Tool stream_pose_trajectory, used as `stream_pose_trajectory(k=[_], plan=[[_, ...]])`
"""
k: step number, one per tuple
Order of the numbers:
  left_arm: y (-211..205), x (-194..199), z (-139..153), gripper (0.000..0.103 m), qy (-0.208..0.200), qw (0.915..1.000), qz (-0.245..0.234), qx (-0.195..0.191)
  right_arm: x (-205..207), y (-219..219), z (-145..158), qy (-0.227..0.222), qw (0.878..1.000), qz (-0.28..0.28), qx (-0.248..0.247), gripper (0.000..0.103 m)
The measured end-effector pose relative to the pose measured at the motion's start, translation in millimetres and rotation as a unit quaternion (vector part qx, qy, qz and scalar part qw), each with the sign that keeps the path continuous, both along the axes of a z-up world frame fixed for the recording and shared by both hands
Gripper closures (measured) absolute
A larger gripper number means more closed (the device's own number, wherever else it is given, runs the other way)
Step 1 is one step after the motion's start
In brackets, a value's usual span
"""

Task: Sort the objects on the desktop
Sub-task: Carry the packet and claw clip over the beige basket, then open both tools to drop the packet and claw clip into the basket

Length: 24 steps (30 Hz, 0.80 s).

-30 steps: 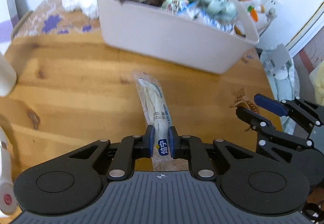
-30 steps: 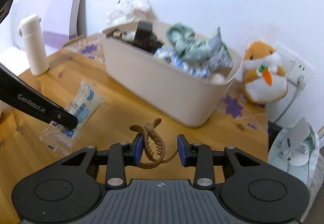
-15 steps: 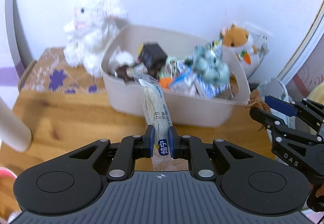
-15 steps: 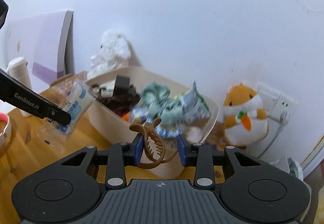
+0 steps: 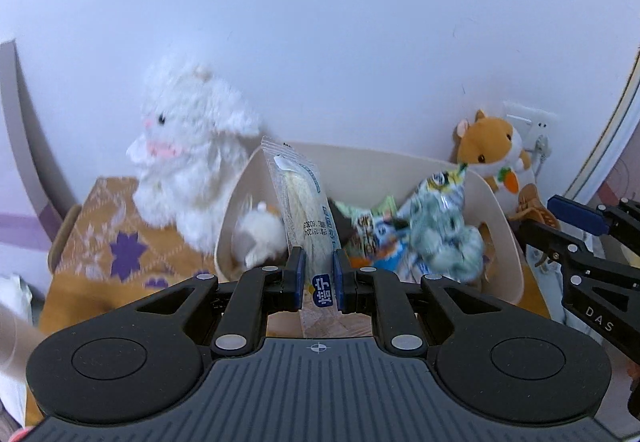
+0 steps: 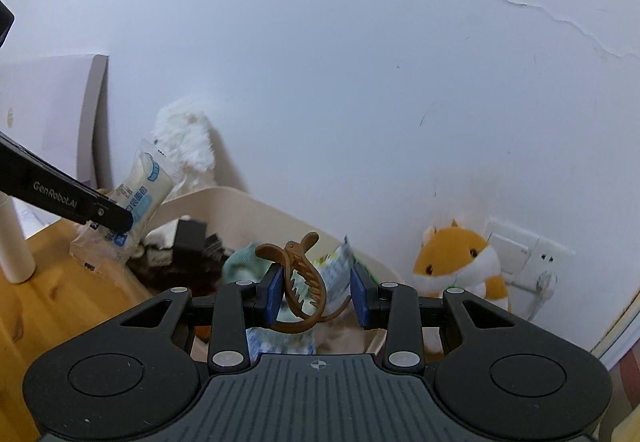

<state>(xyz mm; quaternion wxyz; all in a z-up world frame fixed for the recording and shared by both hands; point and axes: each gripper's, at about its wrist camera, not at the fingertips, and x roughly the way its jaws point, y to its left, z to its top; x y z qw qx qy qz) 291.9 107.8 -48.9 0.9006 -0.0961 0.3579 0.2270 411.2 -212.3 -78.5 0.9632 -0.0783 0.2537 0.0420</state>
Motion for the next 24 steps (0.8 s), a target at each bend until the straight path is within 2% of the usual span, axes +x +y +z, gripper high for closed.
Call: stream_pose_trajectory(k=[6,10,16,24], plan=[[9,34,2,0.088,-0.001,0.9998,-0.012,0.016,34,3,4,-0.004,1.0,-0.002,-0.01,0.07],[15,55,0,0.089,0.007,0.9997,-0.021,0.01,56,7,2,0.005,1.0,-0.004,-0.008,0.07],[21,83,-15,0.088,0.042,0.9986,-0.031,-0.003,83,16,-12,0.036,0.999,0.0,-0.014,0.07],[22,102,-33,0.088,0.08,0.9948,-0.062,-0.012,102,21,-35,0.087,0.996,0.0,-0.019,0.069]])
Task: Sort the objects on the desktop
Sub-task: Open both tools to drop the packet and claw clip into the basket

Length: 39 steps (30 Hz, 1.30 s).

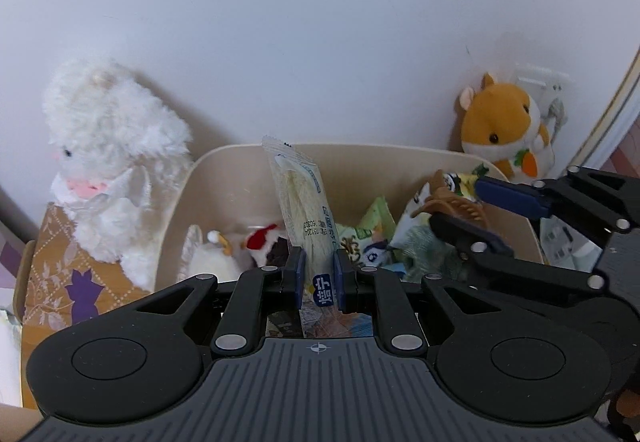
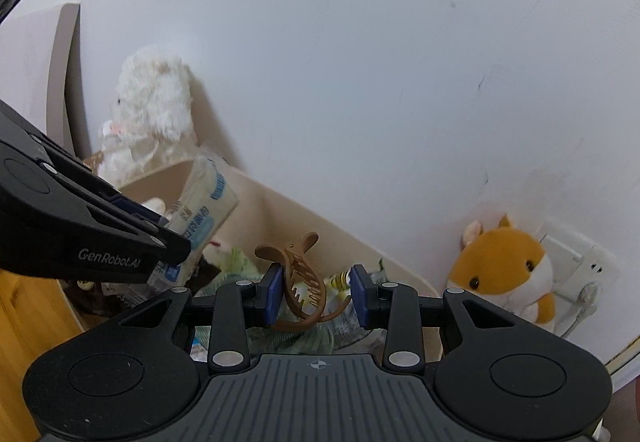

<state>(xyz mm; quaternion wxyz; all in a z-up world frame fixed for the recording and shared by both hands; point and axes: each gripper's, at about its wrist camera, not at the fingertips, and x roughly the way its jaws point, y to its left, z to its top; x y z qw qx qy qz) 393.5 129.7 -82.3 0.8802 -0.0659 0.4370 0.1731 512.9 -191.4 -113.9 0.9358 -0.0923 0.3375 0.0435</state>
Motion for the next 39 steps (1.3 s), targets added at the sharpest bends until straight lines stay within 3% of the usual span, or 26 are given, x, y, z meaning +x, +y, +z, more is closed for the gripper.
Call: stream_pose_trajectory(k=[3,4,7,18,24,27,39], plan=[[-2,2,0,0.08,0.0,1.0,-0.005,0.0,2,1,-3,0.009,1.0,-0.006,0.002,0.059],[-2,2,0,0.067,0.0,1.0,-0.006,-0.003,1,-1,-3,0.008,1.0,-0.008,0.004,0.059],[-2,-1,4,0.043,-0.006,1.0,-0.001,0.002,-4,-4,-3,0.007,1.0,-0.009,0.008,0.052],[-1,-14,17,0.034,-0.004,0.9998,0.001,0.019,-21,-13,13,0.0,0.998,-0.04,0.046,0.027],[-4,-30,27,0.025,-0.015,0.9997,0.014,0.014,-36,-14,26,0.003,0.996,-0.053,0.068,0.024],[-8,-41,31,0.025,-0.015,0.9997,0.017,0.011,-47,-14,33,0.006,0.995,-0.064,0.079,0.011],[-22,-90,48,0.023,-0.017,0.9995,0.025,0.014,-94,-12,56,0.003,0.994,-0.07,0.084,0.005]])
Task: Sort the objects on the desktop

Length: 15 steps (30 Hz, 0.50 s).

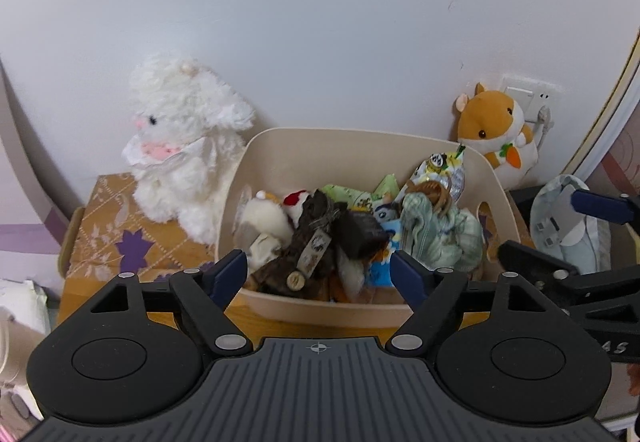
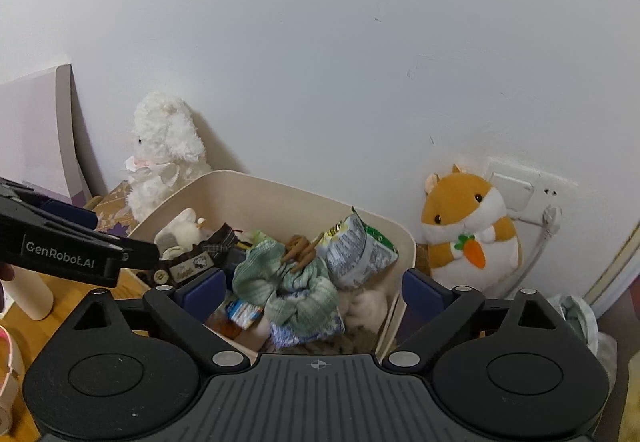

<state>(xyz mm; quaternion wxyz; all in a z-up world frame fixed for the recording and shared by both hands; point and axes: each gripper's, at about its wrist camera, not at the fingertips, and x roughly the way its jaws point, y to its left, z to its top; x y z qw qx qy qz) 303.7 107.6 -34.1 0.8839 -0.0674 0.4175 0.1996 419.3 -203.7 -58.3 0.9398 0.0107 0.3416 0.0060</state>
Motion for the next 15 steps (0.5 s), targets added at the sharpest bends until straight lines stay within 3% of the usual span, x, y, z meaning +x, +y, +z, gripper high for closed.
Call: stream_pose_trajectory(k=[9,15], plan=[[-3,-33,11,0.023,0.012,0.9998,0.011,0.01,-27,7,12,0.017,1.0,-0.007,0.022,0.004],[-15,-58,25,0.023,-0.006,0.9998,0.001,0.019,-44,8,20,0.02,0.999,-0.008,0.033,0.003]])
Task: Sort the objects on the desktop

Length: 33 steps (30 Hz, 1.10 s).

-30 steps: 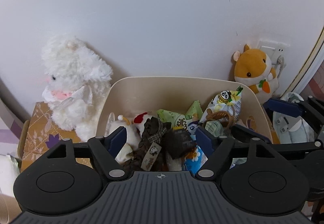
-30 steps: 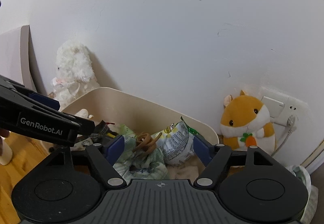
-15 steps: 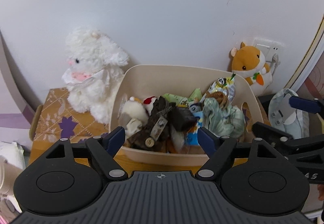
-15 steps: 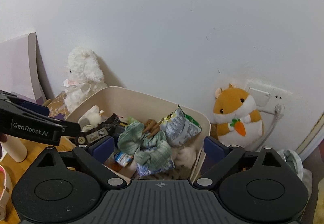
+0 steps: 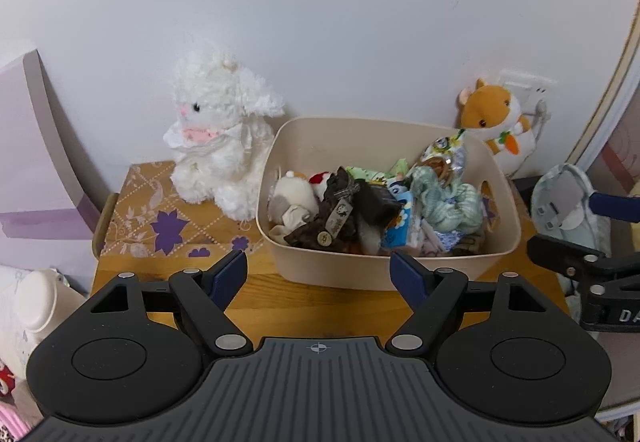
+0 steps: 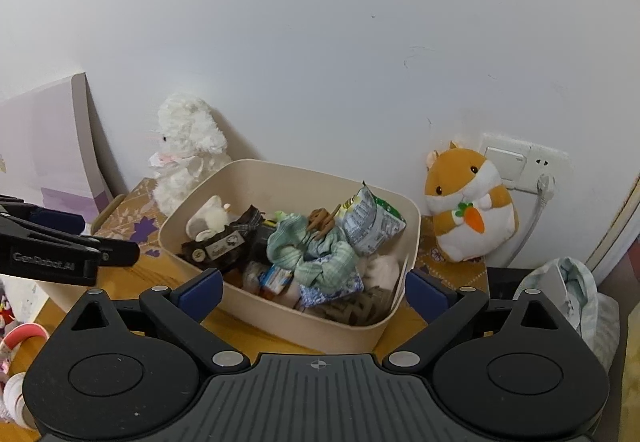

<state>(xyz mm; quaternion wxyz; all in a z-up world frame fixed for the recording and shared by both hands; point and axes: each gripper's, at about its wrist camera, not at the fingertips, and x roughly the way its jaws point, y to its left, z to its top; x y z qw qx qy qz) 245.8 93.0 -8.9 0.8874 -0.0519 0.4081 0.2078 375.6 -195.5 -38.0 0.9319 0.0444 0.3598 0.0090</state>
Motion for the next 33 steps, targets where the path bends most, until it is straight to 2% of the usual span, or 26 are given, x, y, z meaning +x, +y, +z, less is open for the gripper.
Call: stream_pose_trajectory(k=[5,10,19,33], plan=[[-12,-23,11,0.023,-0.01,0.9998,-0.007,0.018,-21,-2,4,0.004,1.0,-0.003,0.017,0.003],[-21,-42,13,0.023,0.0,0.9995,-0.015,0.027,-41,0,14,0.0,1.0,0.001,0.011,0.002],[-40,-82,20,0.023,0.012,0.9994,-0.029,0.016,-79,6,32,-0.008,1.0,0.01,0.014,0.0],[-68,-145,33,0.023,0.035,0.9985,-0.04,0.013,-141,13,46,0.005,1.0,0.018,0.016,0.0]])
